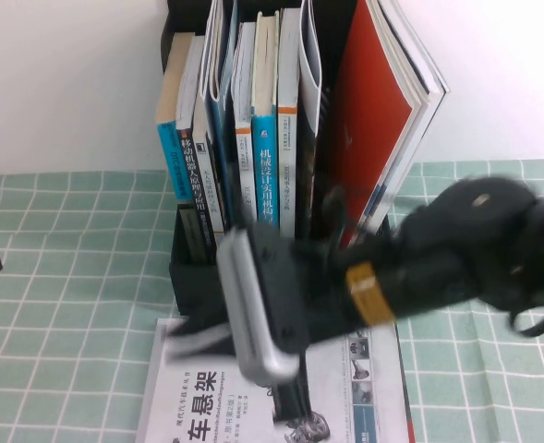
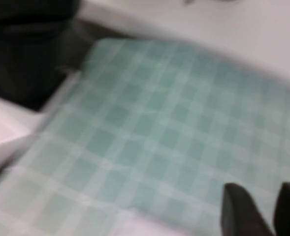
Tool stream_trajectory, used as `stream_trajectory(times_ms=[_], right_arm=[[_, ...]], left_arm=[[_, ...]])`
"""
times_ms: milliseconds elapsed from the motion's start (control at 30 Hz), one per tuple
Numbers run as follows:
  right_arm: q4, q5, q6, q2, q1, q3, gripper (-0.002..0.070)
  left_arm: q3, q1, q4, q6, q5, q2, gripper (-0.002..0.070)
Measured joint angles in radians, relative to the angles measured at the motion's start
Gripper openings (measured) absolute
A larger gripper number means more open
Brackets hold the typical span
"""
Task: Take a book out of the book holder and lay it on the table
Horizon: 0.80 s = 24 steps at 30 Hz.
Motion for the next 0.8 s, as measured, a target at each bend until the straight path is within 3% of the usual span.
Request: stream_trajectory(times_ms=[67, 133, 333, 400, 533, 600, 700, 800], right_arm=[[0.0, 0.109, -0.036, -0.061, 0.0, -0.026, 0.007], [0.0, 0.28, -0.094, -0.132, 0.0, -0.041, 0.0029], [0.085, 0.882, -0.209, -0.278, 0.0, -0.045, 0.0001], [0.281, 1.034, -0.38, -0.319, 0.0, -0.045, 0.0], [0.844, 1.439, -0.964, -0.381, 0.0, -0.049, -0.0001], [1.07, 1.658, -1.16, -0.391, -0.002, -0.047, -0.0001], [1.337, 1.872, -1.332, -0.416, -0.002, -0.007, -0.0001], [1.482, 1.888, -1.371, -0.478, -0.002, 0.087, -0.0001]], left_arm=[[0.0, 0.0, 0.004, 0.042, 0.007, 0.0, -0.0003], [0.0, 0.0, 0.028, 0.066, 0.022, 0.0, -0.0003], [0.022, 0.0, 0.172, 0.078, 0.056, -0.001, -0.0003], [0.044, 0.0, 0.218, 0.069, 0.059, -0.001, -0.0003], [0.113, 0.0, 0.282, 0.026, 0.061, -0.001, -0.0003], [0.154, 0.0, 0.289, -0.001, 0.048, -0.001, -0.0003], [0.225, 0.0, 0.275, -0.033, -0.039, -0.007, -0.0003], [0.316, 0.0, 0.267, -0.044, -0.195, -0.036, -0.0003]])
